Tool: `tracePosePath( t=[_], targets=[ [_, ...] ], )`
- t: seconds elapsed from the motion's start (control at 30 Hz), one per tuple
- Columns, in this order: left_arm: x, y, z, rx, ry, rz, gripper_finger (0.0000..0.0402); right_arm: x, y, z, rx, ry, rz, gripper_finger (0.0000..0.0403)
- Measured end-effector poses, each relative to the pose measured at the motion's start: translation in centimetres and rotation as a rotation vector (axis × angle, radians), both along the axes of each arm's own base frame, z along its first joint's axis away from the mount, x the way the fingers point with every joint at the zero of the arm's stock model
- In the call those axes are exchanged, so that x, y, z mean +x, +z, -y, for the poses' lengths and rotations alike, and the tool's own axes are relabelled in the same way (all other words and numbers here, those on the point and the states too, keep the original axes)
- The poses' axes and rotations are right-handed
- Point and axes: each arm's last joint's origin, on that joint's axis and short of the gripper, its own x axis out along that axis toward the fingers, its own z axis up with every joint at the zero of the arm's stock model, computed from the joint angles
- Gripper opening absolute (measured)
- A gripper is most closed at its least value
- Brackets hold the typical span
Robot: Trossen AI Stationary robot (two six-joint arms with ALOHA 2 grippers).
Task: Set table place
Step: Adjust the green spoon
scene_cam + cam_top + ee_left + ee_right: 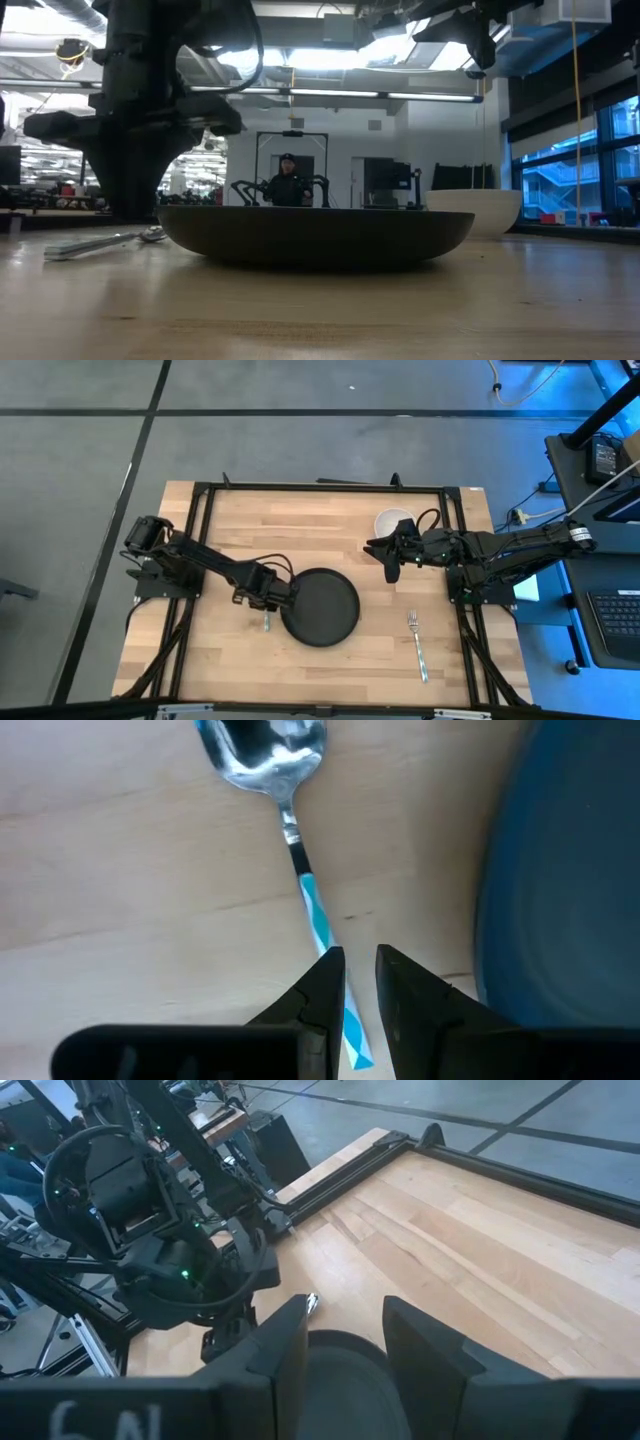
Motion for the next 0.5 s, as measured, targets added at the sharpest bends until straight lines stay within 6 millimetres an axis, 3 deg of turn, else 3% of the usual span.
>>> tracePosePath(
  t=[0.33,0.5],
  targets=[
    [-0.1,0.1,2.2,-0.001,0.027,0.052,0.0053,0.0,0.0,0.0,0.000,0.000,0.000,0.0135],
    [0.0,0.2,3.2,-0.020,0.044,0.089,0.0027,0.0,0.0,0.0,-0.001,0.000,0.000,0.0135]
  ],
)
